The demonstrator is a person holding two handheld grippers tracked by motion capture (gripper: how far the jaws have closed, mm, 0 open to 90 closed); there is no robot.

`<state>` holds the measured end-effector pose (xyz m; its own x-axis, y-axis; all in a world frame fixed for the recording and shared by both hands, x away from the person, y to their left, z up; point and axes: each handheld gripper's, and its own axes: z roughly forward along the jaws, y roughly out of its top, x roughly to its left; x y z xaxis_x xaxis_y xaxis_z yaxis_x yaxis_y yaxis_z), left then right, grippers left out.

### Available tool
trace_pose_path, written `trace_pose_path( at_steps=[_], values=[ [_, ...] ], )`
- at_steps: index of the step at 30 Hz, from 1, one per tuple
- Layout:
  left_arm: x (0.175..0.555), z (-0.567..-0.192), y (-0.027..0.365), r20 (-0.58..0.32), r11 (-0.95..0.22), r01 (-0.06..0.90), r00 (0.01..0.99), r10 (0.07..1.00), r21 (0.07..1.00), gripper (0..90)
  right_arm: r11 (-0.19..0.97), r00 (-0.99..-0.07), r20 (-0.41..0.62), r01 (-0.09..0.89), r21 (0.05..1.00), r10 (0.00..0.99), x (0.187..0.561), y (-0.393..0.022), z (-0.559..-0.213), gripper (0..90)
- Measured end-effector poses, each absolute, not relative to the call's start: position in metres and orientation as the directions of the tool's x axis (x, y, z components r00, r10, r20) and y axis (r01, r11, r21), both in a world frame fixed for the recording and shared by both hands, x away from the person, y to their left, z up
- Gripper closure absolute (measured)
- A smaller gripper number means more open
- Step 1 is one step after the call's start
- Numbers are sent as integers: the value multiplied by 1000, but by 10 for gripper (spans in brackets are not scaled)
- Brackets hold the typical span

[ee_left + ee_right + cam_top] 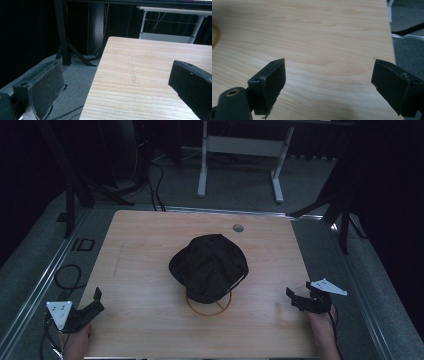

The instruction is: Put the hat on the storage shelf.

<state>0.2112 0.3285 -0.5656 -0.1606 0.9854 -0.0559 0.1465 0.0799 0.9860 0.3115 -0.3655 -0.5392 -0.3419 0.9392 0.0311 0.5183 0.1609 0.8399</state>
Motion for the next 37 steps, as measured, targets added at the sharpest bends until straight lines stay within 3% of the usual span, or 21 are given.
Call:
trace_pose_path(
  at_steps=[16,23,37],
  values=[
    [211,-566,329,-58,81,145,-160,985,986,5,37,-129,33,505,862,991,295,-394,-550,121],
    [211,-566,329,-59,82,145,-160,985,986,5,64,-65,-37,495,866,997,290,-400,-552,121],
    [211,-566,329,-59,82,144,-161,985,986,5,58,-20,-56,493,868,998,289,-401,-555,122]
  ],
)
